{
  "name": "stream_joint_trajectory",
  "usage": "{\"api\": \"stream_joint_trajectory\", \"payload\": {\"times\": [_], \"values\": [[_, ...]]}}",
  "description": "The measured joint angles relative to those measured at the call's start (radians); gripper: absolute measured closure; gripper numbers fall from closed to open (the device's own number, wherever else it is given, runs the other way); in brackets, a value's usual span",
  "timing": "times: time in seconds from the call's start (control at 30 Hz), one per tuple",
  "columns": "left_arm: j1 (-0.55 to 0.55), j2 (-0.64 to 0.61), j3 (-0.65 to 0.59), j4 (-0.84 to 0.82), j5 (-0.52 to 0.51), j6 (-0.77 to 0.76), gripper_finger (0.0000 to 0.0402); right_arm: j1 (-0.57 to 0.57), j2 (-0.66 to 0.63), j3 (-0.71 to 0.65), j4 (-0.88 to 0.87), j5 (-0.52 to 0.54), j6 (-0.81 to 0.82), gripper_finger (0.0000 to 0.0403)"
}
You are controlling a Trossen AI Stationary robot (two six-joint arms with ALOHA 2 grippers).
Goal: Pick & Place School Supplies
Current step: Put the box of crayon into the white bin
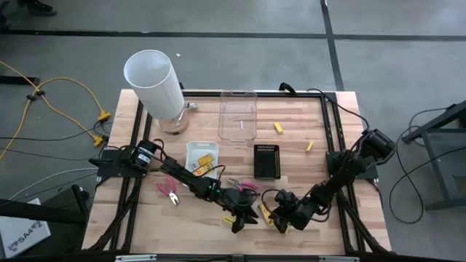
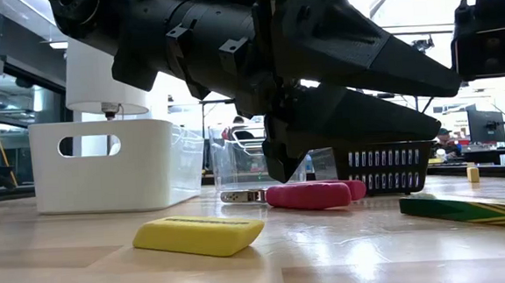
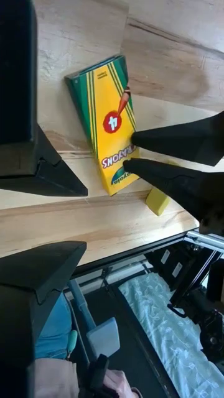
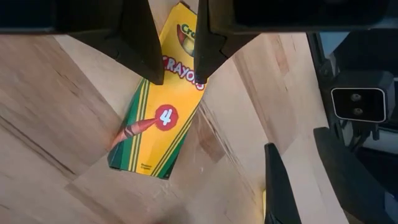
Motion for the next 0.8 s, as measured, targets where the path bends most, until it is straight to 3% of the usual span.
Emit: {"api": "stream_joint_trajectory", "payload": {"times": [0.8], "values": [[0.0, 0.0, 0.0, 0.0, 0.0, 0.0, 0.028, -0.001, 0.0, 0.0, -0.052, 0.001, 0.052, 0.0321]]}}
